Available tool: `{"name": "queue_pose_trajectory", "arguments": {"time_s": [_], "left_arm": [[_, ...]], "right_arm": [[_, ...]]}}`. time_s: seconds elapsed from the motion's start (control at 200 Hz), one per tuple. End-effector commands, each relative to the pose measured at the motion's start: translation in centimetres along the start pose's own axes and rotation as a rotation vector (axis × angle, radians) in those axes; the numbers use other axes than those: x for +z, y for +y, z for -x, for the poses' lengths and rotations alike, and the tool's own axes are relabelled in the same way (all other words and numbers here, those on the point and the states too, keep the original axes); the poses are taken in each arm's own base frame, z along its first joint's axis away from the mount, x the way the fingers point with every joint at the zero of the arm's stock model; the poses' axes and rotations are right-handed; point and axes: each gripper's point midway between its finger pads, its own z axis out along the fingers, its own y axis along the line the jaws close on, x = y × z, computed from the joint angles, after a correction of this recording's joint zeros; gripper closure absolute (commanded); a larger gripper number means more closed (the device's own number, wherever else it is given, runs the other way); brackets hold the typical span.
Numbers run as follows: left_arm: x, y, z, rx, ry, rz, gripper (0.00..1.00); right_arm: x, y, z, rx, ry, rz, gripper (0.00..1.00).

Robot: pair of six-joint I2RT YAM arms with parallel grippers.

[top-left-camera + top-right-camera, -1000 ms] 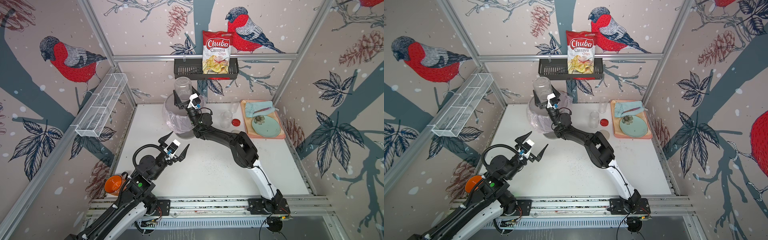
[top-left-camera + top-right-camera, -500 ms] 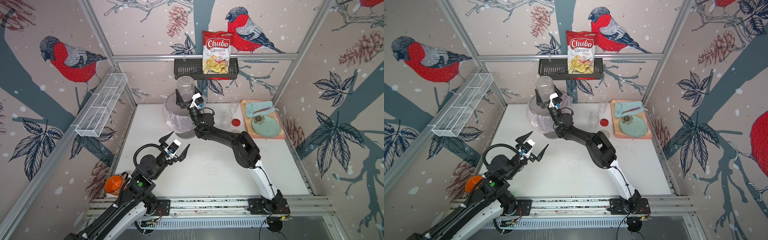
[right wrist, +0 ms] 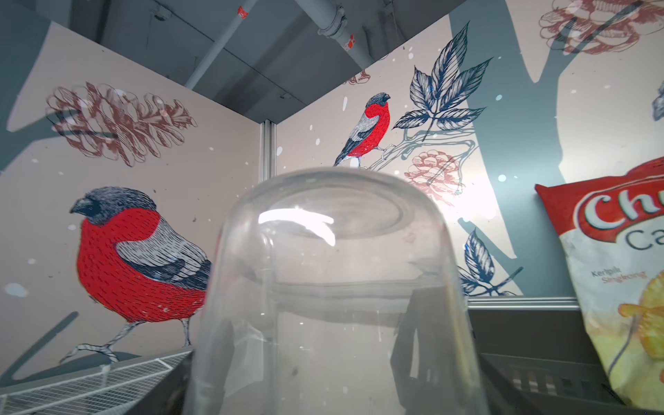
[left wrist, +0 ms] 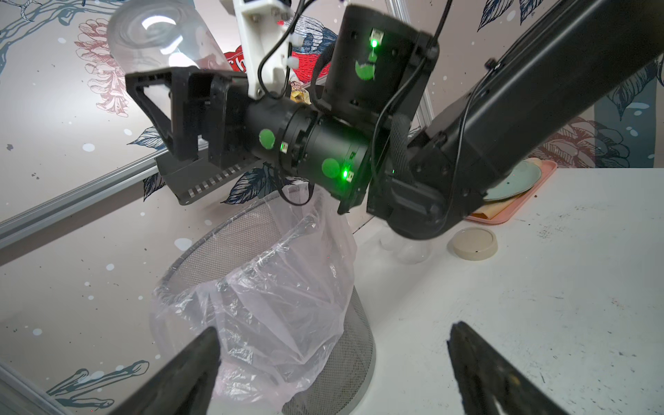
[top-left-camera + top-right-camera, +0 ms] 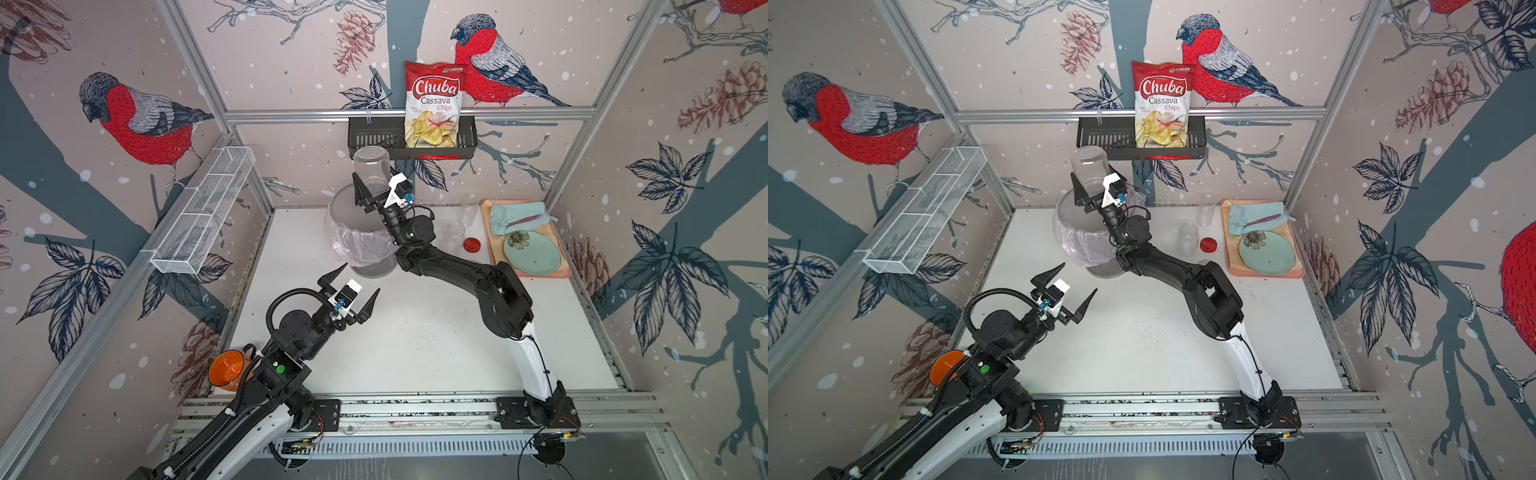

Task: Empty moldy mung beans from jars
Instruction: Pour the moldy mung beans from the jar into the trash bin.

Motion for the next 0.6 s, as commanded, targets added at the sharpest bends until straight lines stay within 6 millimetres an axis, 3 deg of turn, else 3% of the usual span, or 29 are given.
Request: {"name": "queue_pose_trajectory", "arguments": {"time_s": [0.0, 0.285, 0.405, 0.595], "left_arm": [[-0.1, 0.6, 1.3, 0.001, -0.046, 0.021, 0.04], [-0.5, 0.7, 1.8, -0.003, -0.062, 0.024, 0.04], [-0.6, 0.8, 2.1, -0.021, -0.075, 0.026, 0.04], [-0.5, 0.5, 2.3, -0.022, -0.091, 0.012, 0.04]], "right_arm": [[1.0, 0.9, 3.8, 0.197, -0.012, 0.133, 0.90], [3.9, -0.9, 4.5, 0.558, 0.178, 0.320, 0.90], [5.9, -0.5, 3.8, 0.628, 0.289, 0.390, 0.90], [5.3, -1.9, 4.3, 0.834, 0.323, 0.441, 0.90]]}}
